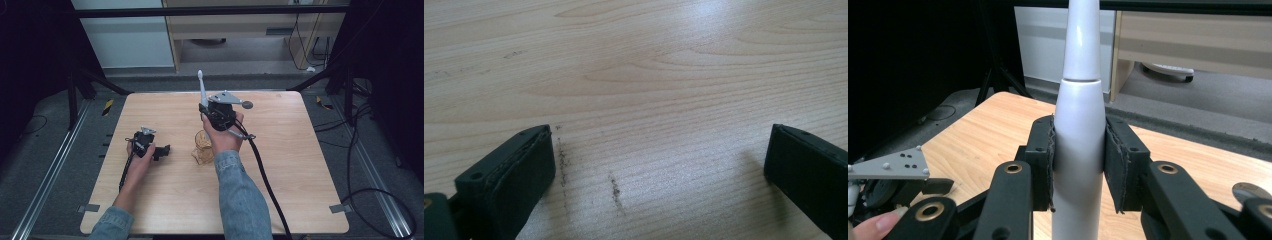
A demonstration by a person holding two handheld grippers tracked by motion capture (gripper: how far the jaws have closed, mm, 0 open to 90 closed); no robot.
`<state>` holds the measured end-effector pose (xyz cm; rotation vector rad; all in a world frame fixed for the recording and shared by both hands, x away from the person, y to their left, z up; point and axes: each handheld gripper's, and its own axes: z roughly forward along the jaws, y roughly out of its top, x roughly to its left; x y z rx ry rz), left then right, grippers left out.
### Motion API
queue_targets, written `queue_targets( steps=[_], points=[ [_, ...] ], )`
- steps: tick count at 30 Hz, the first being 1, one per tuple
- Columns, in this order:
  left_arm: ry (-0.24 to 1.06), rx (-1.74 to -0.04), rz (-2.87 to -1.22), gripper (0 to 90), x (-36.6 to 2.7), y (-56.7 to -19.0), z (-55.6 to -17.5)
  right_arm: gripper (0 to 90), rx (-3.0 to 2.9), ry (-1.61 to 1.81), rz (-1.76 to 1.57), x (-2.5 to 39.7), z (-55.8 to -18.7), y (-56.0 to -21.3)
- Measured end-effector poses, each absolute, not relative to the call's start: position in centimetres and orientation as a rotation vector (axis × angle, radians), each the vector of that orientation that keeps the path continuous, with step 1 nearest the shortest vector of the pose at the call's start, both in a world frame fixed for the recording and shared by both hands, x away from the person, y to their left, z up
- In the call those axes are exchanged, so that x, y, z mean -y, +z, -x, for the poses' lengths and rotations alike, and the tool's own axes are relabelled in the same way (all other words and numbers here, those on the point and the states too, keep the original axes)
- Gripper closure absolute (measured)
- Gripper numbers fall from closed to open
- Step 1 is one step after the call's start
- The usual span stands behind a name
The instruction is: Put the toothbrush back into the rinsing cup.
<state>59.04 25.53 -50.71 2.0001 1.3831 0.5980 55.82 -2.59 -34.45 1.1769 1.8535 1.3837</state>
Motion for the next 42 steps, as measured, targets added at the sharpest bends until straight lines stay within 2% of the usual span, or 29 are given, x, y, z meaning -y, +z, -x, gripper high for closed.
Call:
queue_targets(
  steps=[42],
  points=[
    [0.598,-1.381,-2.003,0.0,-25.5,-50.7,-59.0,66.9,-1.902,1.329,-1.220,2.7,-55.6,-38.1]
  ],
)
